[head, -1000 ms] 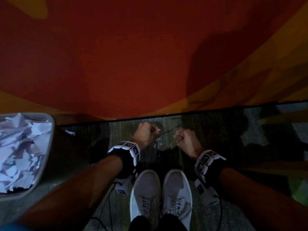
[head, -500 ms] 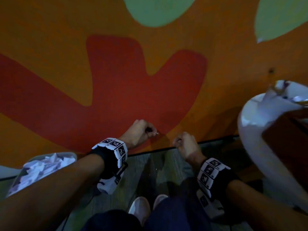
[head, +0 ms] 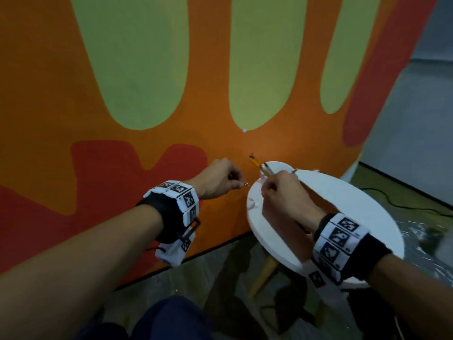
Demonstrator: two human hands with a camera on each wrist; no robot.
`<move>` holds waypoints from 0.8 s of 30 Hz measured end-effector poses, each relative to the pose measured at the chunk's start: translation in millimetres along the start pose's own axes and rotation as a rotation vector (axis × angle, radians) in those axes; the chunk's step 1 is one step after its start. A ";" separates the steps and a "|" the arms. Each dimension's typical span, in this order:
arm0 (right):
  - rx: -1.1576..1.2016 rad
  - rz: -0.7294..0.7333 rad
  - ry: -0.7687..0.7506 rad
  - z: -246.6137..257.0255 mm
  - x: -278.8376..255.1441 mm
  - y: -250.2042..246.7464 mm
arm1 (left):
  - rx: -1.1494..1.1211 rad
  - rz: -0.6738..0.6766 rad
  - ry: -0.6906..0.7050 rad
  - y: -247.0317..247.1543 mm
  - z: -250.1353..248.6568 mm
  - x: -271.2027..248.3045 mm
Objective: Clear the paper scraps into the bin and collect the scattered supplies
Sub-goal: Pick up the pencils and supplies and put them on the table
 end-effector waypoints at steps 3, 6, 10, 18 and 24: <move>-0.068 -0.033 0.056 -23.2 -16.3 -44.8 | -0.011 0.032 0.106 13.1 -49.0 22.0; -0.122 -0.041 0.093 -43.7 -30.4 -66.5 | 0.003 0.055 0.169 26.9 -82.9 37.2; -0.149 -0.010 0.117 -59.2 -36.1 -73.3 | 0.054 0.058 0.202 37.7 -103.5 52.9; -0.122 -0.015 0.034 -39.5 -10.2 -61.5 | 0.005 0.064 0.145 17.0 -62.3 38.6; 0.012 0.225 -0.084 15.8 10.6 14.0 | 0.115 0.089 -0.025 -13.2 11.7 -16.5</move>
Point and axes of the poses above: each hand's wrist, its own x-axis towards the middle knuckle, its own y-axis out of the palm, z = x × y, the point moved 2 cm from there along x, towards the middle knuckle, and after that the axes turned 15 degrees about x, right-handed, at the moved point
